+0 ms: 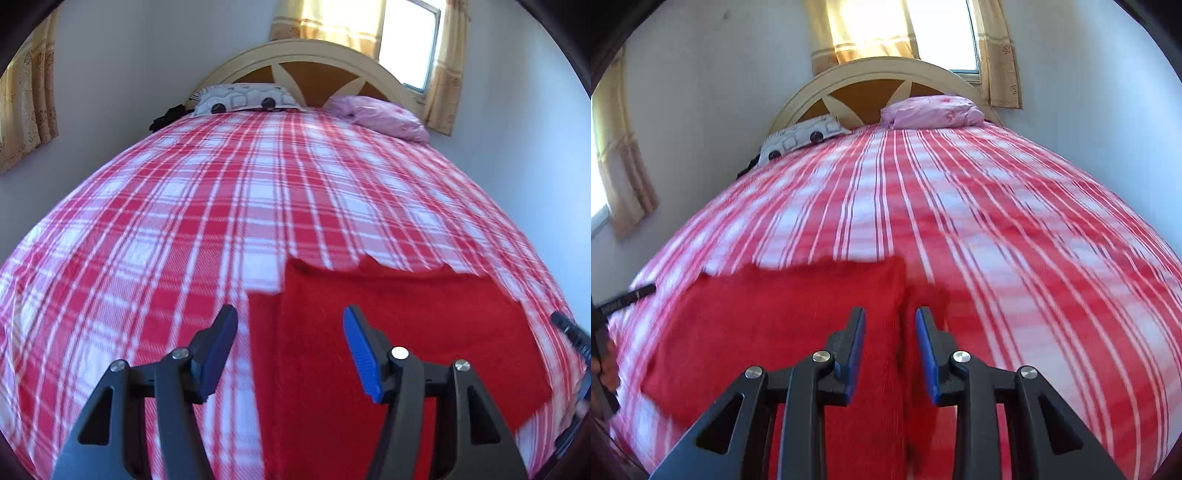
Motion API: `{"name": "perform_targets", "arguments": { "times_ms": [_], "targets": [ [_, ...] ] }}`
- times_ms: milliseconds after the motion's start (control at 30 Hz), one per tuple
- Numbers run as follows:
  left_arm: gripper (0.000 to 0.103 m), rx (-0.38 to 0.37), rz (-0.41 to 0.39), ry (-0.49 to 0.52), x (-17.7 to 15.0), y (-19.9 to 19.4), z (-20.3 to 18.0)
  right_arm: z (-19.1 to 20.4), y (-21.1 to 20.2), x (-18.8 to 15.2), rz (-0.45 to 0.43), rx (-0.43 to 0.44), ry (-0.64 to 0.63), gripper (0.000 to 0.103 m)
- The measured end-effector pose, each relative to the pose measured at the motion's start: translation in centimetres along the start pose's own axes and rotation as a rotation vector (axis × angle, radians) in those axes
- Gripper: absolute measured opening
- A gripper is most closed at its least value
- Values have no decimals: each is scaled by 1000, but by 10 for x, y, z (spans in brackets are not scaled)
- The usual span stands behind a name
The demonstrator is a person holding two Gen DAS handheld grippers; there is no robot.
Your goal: Fold small clothes
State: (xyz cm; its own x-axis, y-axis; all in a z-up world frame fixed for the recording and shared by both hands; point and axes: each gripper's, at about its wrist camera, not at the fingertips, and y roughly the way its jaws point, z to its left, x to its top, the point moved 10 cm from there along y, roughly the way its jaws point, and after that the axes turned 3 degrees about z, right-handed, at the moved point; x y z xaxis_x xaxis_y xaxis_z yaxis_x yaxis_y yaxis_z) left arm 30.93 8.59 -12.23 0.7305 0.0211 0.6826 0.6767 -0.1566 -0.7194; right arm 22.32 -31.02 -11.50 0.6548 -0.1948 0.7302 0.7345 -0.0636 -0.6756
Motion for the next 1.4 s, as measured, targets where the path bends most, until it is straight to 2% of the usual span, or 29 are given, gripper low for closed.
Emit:
{"name": "perform_targets", "arguments": {
  "times_ms": [100, 200, 333, 433, 500, 833, 1100, 1233, 1400],
  "targets": [
    [63, -11, -1, 42, -23, -6, -17, 2, -5, -45, 49, -8, -13, 29],
    [64, -23, -4, 53, -42, -13, -28, -6, -8, -70, 71, 3, 25, 29],
    [68, -95, 20, -3, -61, -12, -33, -5, -14, -80, 50, 33, 31, 27],
    [68, -66, 42, 1, -71, -7, -36, 7, -15, -89, 68, 44, -15, 11],
    [68, -57, 54, 9, -76, -4, -37, 10, -19, -94, 71, 36, -27, 6],
    [68, -60, 59, 25, -90, -1, -31, 10, -34, -128, 95, 55, 11, 4],
    [68, 4, 52, 95, -91, -3, -34, 7, -52, -116, 66, 37, -3, 6],
    [70, 123, 9, 145, -80, -13, -32, 20, -71, -78, -54, -4, -91, 6],
    [74, 143, 4, 131, -72, -15, -34, 45, -46, -48, -61, 60, -47, 6]
  ]
}}
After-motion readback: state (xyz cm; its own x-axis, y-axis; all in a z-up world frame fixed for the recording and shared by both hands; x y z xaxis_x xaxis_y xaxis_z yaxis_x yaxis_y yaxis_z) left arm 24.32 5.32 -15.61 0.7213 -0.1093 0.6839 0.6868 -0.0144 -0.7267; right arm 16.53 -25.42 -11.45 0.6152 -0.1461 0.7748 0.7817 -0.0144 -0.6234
